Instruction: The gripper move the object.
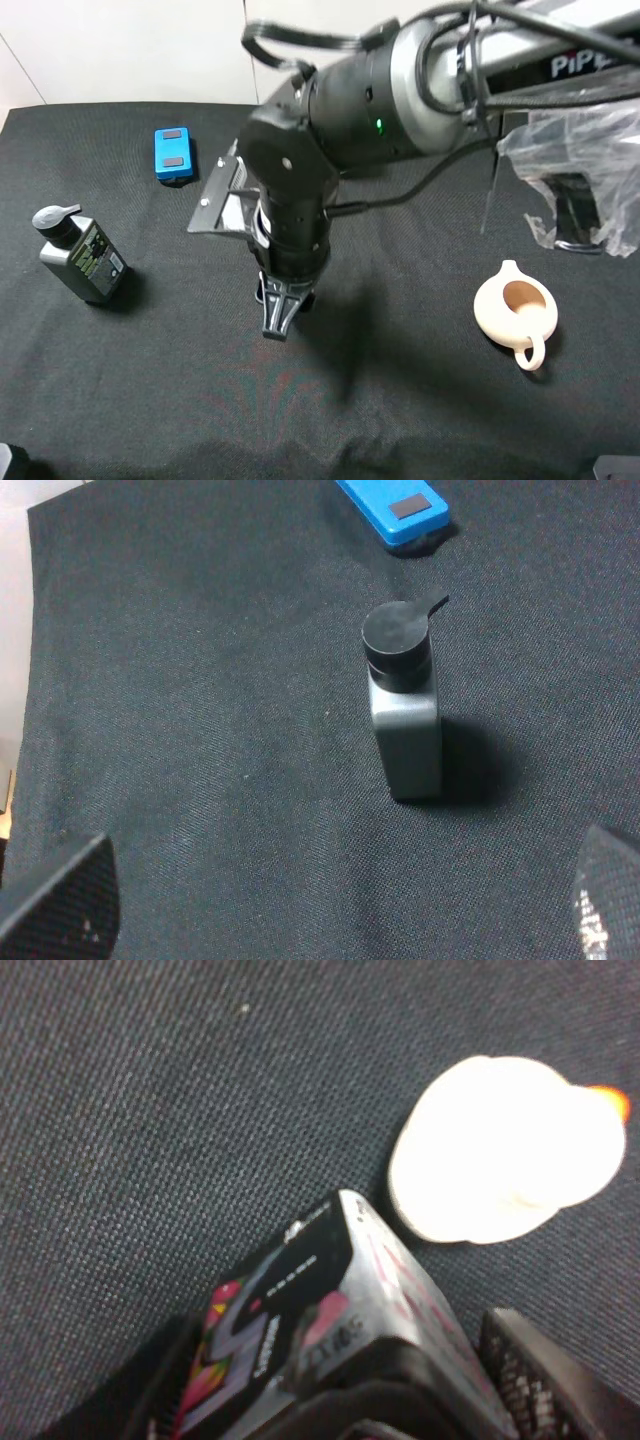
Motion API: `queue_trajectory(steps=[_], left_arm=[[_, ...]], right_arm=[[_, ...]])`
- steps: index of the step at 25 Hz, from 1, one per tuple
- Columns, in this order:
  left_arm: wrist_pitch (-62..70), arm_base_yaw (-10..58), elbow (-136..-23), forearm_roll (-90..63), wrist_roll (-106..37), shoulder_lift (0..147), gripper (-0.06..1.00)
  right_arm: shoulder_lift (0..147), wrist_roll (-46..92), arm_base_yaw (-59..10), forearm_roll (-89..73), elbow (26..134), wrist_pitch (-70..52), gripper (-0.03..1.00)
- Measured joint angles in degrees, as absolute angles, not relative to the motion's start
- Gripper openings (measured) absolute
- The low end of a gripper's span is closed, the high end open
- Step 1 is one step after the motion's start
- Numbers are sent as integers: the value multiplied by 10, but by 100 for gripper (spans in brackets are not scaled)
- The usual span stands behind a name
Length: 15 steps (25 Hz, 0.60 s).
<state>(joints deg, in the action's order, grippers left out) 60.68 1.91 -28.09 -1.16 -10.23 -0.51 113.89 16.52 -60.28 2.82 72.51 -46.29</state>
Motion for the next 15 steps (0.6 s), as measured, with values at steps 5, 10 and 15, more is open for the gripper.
queue_trajectory(steps=[5,10,15], left_arm=[[607,19,-281,-12,-102,-5,96],[607,19,-281,-12,-102,-5,96],[607,19,-281,-12,-102,-5,96]], right_arm=[[1115,165,-603,16,738,-489,42],[1076,163,-603,0,738,-515,42],[1039,146,-603,-6,738,-548,42]])
